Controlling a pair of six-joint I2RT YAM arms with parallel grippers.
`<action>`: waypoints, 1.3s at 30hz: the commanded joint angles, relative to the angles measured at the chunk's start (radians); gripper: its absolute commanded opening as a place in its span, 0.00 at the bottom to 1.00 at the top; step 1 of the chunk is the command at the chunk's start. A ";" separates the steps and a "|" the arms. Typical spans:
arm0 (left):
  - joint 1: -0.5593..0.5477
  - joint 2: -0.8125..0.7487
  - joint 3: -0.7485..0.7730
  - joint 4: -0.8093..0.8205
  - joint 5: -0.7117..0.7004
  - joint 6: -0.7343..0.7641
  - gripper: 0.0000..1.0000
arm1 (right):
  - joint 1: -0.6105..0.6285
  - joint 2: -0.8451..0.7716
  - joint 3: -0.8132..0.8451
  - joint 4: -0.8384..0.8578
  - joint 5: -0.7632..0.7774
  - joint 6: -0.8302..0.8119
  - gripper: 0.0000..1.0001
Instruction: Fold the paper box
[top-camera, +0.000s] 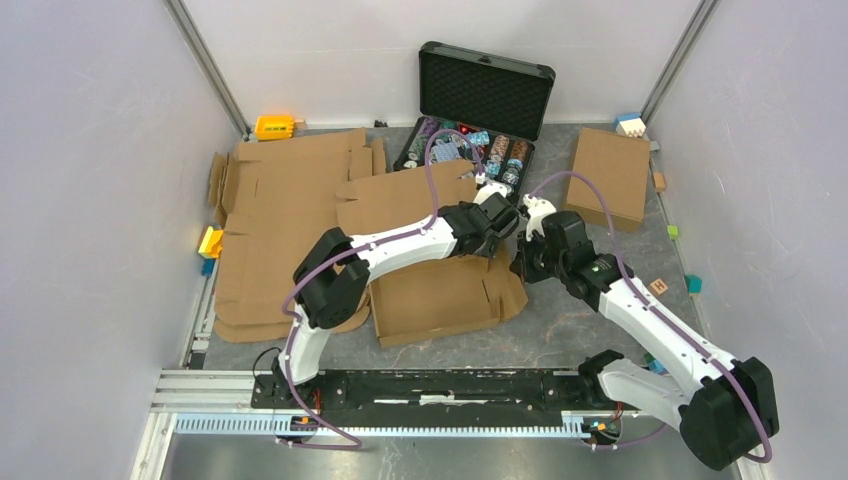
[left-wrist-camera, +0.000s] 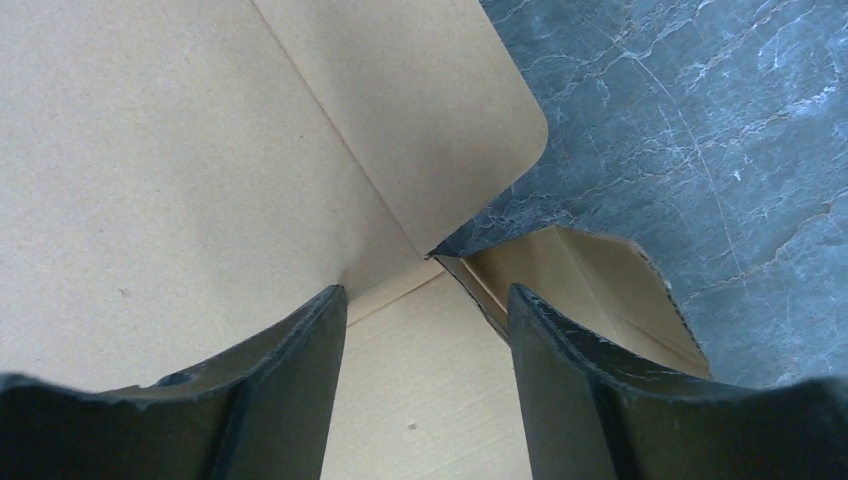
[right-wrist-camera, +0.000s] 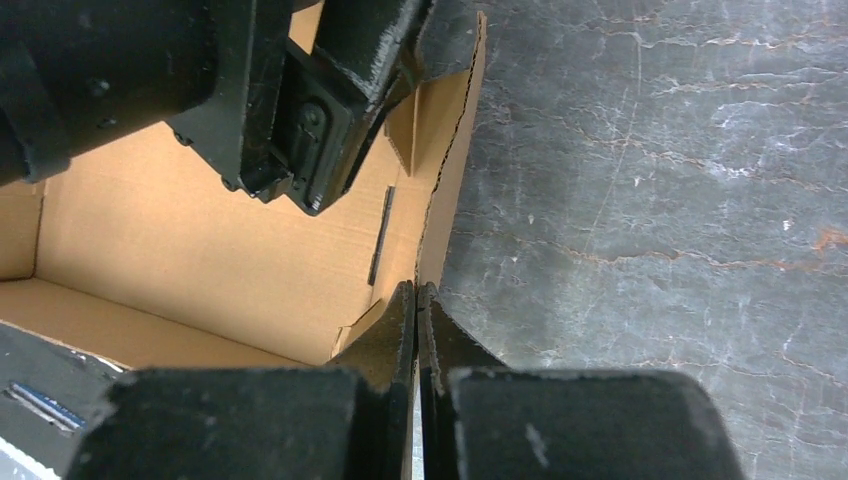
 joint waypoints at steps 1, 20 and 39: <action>-0.005 -0.061 -0.024 0.009 0.018 0.007 0.70 | 0.001 0.002 0.040 0.059 -0.053 0.023 0.00; 0.083 -0.715 -0.546 -0.092 0.126 -0.009 0.92 | 0.000 0.015 0.029 0.052 -0.052 -0.017 0.00; 0.244 -0.890 -0.864 -0.119 0.190 -0.124 0.76 | 0.047 0.042 0.058 0.045 -0.089 0.000 0.00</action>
